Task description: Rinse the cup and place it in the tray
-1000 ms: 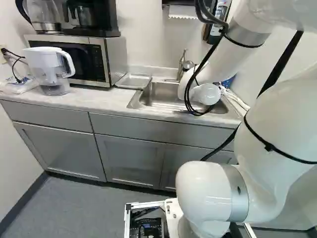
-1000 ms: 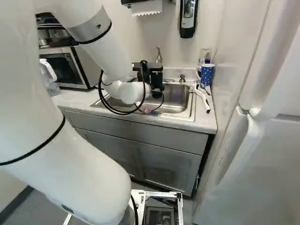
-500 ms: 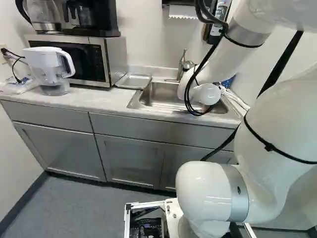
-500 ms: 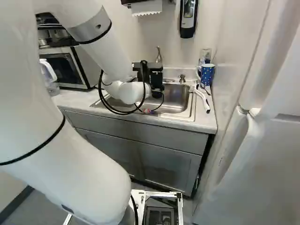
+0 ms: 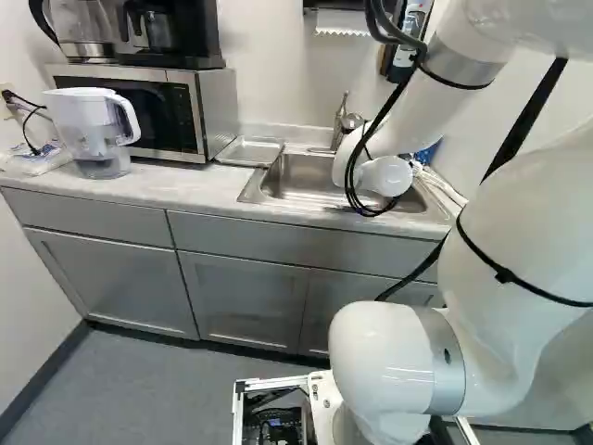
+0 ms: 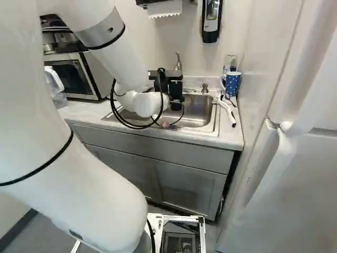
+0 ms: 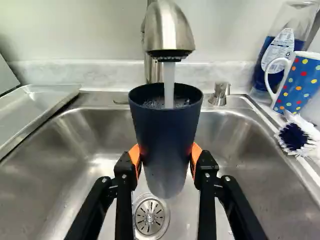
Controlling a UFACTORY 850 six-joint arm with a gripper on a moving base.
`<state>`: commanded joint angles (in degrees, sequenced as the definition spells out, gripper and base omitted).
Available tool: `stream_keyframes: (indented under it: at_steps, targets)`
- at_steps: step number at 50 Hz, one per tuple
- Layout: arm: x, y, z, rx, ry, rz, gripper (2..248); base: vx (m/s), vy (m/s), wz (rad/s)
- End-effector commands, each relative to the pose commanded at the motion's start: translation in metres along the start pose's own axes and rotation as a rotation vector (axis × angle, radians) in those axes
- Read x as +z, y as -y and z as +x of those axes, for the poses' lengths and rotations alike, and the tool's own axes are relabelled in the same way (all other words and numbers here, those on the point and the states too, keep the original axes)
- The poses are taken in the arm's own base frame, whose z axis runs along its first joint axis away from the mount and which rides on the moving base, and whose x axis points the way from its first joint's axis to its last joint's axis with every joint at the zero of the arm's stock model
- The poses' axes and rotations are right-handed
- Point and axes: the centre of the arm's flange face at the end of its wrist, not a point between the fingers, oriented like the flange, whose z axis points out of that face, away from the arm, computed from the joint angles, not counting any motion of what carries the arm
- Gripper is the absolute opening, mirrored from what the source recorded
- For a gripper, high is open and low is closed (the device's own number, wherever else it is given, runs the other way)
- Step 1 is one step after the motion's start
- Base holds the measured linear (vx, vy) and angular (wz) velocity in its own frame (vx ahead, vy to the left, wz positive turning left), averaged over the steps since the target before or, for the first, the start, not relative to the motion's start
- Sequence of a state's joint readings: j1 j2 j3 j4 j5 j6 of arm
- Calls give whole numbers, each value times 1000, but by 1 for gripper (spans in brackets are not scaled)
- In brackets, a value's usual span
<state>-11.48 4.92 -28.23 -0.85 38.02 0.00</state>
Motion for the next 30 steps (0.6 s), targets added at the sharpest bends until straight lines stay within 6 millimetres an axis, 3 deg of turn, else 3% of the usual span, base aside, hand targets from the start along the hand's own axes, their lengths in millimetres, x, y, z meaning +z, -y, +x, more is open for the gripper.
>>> stream_keyframes:
  at_steps: [30]
  targets:
    - [-10, 39, -3, -31, -2, 92, 117, 0, 0, 0]
